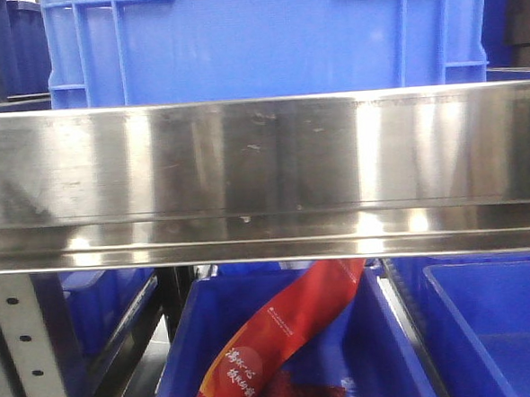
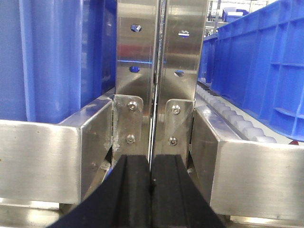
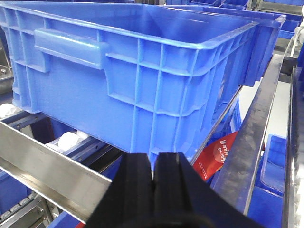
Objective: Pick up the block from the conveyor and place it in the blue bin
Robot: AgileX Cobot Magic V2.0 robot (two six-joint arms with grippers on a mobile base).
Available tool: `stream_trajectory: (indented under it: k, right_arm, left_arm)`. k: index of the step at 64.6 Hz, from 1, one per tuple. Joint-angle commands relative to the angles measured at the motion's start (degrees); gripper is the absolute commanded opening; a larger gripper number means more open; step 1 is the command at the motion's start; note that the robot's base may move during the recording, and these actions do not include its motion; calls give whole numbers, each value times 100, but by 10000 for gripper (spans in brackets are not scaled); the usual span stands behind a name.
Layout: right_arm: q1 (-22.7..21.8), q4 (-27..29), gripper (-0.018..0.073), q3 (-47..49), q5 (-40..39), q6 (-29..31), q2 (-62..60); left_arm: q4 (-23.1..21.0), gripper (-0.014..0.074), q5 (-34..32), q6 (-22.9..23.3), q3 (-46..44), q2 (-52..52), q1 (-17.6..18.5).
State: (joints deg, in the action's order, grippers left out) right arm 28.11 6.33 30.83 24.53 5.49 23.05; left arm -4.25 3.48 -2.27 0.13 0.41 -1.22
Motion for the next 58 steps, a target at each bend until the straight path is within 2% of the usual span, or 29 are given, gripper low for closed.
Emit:
stream_trajectory:
  k: [1,37,45,58]
  right_arm:
    - [-2,-23,-154,-22,-144,19,-32]
    - [-2,7,-154,-22,-171,8,-32]
    - [-335,6,-154,-34,-308,8,-42]
    - [-1374,6,-154,-603,-1151,8,-376]
  left_arm:
    - [-30,-111,-151,38,-13,-41,-20]
    - [-30,-111,-151,38,-13,-41,-20]
    - [-30,-111,-151,38,-13,-41,-20]
    - [-30,-111,-151,38,-13,-41,-20]
